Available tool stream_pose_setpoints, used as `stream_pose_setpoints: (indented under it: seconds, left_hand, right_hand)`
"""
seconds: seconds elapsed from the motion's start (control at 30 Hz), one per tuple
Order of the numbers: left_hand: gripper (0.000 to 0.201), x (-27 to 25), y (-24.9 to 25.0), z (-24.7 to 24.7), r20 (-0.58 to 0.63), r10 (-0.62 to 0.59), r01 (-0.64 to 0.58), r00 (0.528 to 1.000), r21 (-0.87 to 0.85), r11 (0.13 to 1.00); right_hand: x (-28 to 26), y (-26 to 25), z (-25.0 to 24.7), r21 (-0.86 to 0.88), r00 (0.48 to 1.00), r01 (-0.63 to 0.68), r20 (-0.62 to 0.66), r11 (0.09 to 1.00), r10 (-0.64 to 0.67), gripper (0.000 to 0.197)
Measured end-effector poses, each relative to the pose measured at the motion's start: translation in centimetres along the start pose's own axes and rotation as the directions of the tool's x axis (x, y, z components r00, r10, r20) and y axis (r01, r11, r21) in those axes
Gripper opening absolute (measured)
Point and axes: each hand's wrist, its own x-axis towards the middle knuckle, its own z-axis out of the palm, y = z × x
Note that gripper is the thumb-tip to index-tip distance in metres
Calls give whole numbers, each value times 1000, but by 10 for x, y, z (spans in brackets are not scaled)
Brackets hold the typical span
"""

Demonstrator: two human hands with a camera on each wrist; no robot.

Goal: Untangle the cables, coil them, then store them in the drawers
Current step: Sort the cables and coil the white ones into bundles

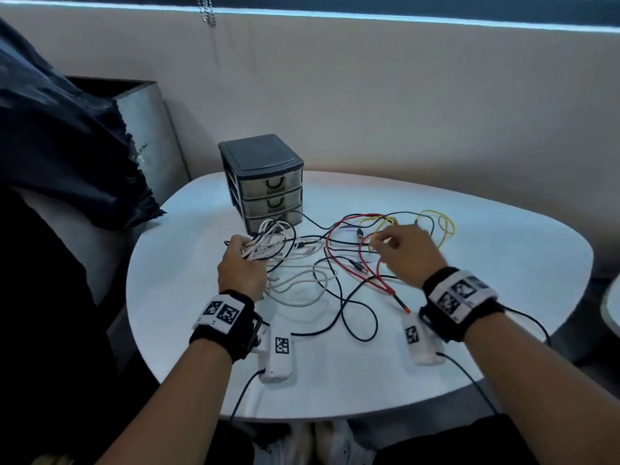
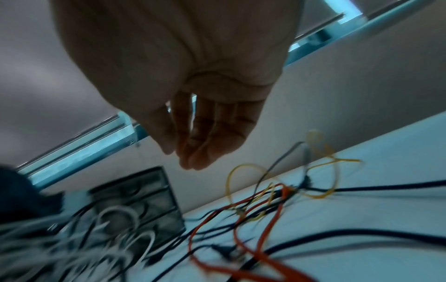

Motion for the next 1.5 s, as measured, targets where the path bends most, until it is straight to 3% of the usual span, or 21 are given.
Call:
stream_pose_setpoints:
  seconds: [0.07,0.17,0.27,0.33,0.43,0.5,0.6,0.67,0.77,0.9,1.1,1.17,1.3,1.4,1.5]
  left_hand:
    - [27,-1,-2,0,5,9,-9,1000,12,1000]
    - [30,-4,-1,1,-12,39,-39,999,3,999]
    - [32,-8,1,2,-17,70,-70,997,-4,998]
    - [35,-11,2,3,1,117,-117,993,1,993]
    - [35,-11,1,4,8,122,-122,993,42,992]
    - [30,-8,0,2,-17,81,-80,997,49,996]
    - [26,-4,0,-3,-49,47,-45,998,59,997]
    - [27,-2,0,-6,-49,54,-50,997,77,996]
    - [30,-2,-1,-7,-24,62,-59,998,113,992]
    - [29,1,-8,-5,-4,53,-52,999,164,985]
    - [17,13,-31,-25,-113,-67,82,991,131,988]
    - [17,15,-33,-27,-139,-88,103,986,104,989]
    - [18,14,-22,-19,-130,-134,139,982,26,990]
    - [20,11,-17,-14,-122,-150,145,981,-50,988]
    - [23,13,-18,-18,-106,-140,123,984,-156,980]
  right_hand:
    - [1,-17,19,-73,999,42,14,996,-41,35]
    - [17,-29,43,-47,997,-70,30,996,72,57]
    - [27,-36,60,-206,958,-126,230,971,173,54]
    - [30,-38,62,-246,946,-150,247,958,212,41]
    - [34,-38,48,-104,981,-121,137,987,135,42]
    - [37,-38,27,191,984,-175,2,966,178,35]
    - [46,-33,-5,617,940,-233,-54,751,336,27]
    - [52,-27,-25,797,923,-142,-108,588,369,25]
    - [54,-21,-53,860,899,75,-277,504,339,26]
    - [52,-10,-74,821,814,245,-463,516,351,26]
    - [46,38,-110,870,671,297,-484,395,562,25]
    - [41,48,-109,878,691,219,-448,426,567,26]
    - [35,56,-83,814,833,-86,-258,575,490,23]
    - [30,58,-63,714,851,-179,-232,677,470,13]
    - [29,57,-54,684,857,-186,-237,705,457,12]
